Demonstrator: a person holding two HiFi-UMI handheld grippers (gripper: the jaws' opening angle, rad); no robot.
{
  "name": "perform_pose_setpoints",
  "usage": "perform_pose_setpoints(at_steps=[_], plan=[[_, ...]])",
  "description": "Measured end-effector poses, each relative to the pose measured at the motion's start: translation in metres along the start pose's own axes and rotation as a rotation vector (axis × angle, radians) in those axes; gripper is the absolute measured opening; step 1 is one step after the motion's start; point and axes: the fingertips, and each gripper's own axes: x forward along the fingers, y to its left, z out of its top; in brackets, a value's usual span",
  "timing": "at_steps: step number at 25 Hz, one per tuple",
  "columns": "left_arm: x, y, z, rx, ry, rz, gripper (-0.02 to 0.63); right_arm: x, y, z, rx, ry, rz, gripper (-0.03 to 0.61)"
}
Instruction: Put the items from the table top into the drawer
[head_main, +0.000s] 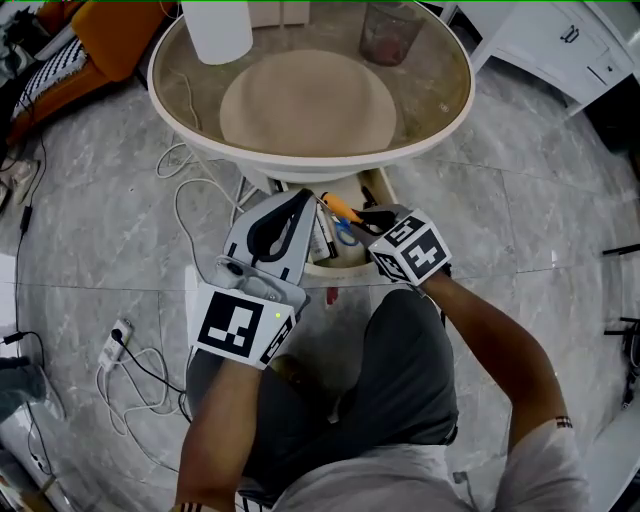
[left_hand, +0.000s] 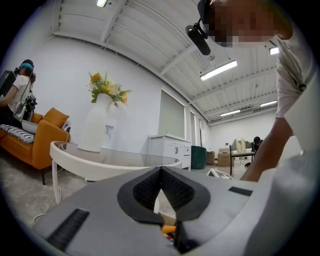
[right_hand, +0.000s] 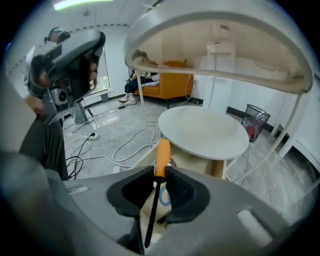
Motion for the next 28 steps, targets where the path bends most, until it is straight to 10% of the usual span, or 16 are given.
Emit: perform_pose_setpoints(at_steps=[28], plan=[[0.010, 0.004, -0.009, -0.032, 0.008, -0.031, 0.000, 0.108, -0.023, -0.064, 0.097, 0.281, -0.023, 0.080]])
